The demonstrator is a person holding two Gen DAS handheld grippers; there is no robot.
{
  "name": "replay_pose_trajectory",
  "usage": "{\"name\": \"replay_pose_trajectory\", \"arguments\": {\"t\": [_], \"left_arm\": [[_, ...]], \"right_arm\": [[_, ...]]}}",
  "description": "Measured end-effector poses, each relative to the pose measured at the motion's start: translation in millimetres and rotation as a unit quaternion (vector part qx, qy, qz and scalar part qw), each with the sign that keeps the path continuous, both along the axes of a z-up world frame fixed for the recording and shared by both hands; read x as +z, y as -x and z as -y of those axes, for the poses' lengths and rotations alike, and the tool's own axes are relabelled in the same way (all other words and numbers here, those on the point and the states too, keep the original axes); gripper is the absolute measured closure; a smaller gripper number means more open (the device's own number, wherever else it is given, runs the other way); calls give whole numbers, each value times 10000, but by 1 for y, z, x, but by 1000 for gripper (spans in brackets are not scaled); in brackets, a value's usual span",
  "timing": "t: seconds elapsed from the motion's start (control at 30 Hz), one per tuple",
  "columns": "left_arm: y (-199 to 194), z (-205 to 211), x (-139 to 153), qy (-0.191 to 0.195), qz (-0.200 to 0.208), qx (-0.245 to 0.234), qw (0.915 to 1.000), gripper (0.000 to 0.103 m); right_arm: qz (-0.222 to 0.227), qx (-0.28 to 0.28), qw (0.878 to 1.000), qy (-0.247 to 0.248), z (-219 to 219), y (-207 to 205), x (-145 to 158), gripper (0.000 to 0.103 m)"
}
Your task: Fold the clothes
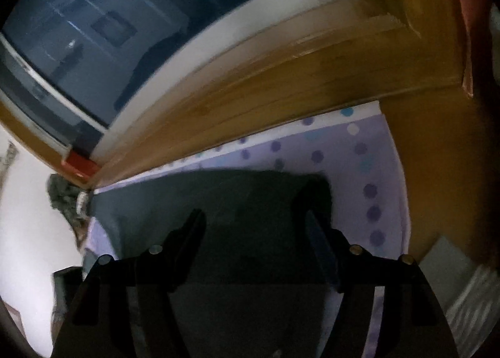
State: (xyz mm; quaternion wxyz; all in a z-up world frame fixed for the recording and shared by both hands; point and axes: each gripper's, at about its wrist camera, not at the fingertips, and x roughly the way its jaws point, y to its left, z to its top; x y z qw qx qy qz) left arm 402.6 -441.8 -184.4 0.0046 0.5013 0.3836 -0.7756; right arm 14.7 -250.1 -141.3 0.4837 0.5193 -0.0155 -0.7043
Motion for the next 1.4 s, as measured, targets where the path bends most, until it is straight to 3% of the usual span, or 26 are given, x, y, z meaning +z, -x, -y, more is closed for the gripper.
{"name": "replay_pose_trajectory", "arguments": {"t": [0.03, 0.1, 0.17, 0.27, 0.33, 0.43, 0.5, 0.53, 0.6, 0.73, 0.93, 1.17, 1.3, 1.4], "left_arm": [[0, -1, 0, 24, 14, 8, 10000, 80], [-1, -2, 0, 56, 37, 25, 10000, 80], [0, -4, 0, 78, 48, 50, 9999, 80], [-2, -4, 1, 81, 44, 71, 9999, 80], [-2, -2, 1, 73, 43, 82, 9999, 80], [0, -3, 1, 105, 64, 73, 9999, 80], [-6, -2, 7, 189, 85, 35, 9998, 80], [-9, -2, 11, 242, 100, 13, 9997, 80], [-17, -3, 25, 409, 78, -38, 9991, 80], [-26, 2, 58, 803, 2, -108, 9967, 79], [0, 14, 74, 1042, -133, -110, 9944, 78], [33, 1, 46, 790, -82, -234, 9966, 78], [46, 8, 37, 592, -191, -160, 9979, 78], [69, 25, 35, 582, -366, -73, 9976, 78]], "right_arm": [[19, 13, 10000, -54, 3, 1, -4, 47], [56, 41, 9998, -161, 10, 2, -13, 90], [2, -136, 9996, -267, 3, 2, -15, 96], [-99, -292, 9981, -526, -9, 2, -22, 97], [-90, -163, 9981, -594, -10, 2, -33, 97], [-375, 82, 9966, -725, -3, -3, -26, 93], [-624, 160, 9945, -822, -2, -7, -18, 74], [-768, 149, 9933, -854, -5, -8, -14, 70], [-1055, 125, 9901, -918, -9, -10, -5, 67], [-1223, 25, 9903, -664, -21, 0, 4, 60], [-1068, 308, 9919, -608, 11, 17, -9, 60], [-1303, 713, 9852, -860, 33, 12, -24, 60], [-1571, 854, 9806, -808, 31, 4, -19, 86], [-1886, 922, 9747, -766, 29, -5, -12, 91]]}}
